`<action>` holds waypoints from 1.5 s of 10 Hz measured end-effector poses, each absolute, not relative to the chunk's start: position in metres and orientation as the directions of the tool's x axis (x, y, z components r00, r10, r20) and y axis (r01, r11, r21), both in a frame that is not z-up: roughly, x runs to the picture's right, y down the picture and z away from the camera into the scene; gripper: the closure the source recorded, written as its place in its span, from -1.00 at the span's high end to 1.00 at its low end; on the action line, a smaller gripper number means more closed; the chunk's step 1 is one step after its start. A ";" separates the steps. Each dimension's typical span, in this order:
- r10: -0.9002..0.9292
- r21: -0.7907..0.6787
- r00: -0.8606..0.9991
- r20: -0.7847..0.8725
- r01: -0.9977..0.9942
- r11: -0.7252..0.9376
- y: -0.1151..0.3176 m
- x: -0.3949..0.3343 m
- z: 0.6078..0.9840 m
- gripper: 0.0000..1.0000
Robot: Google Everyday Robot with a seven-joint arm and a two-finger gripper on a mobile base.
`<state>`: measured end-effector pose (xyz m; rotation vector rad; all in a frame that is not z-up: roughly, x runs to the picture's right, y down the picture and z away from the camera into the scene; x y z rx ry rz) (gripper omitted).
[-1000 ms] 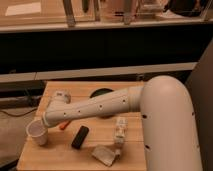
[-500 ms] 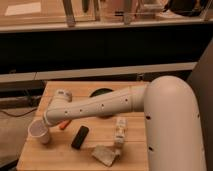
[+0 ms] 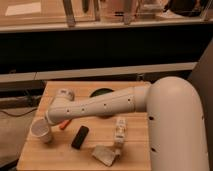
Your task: Pick up the ceramic cup
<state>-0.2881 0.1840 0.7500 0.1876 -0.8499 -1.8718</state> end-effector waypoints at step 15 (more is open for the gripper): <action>-0.843 0.641 -0.487 0.229 0.727 -0.246 0.166 -0.260 0.757 -1.00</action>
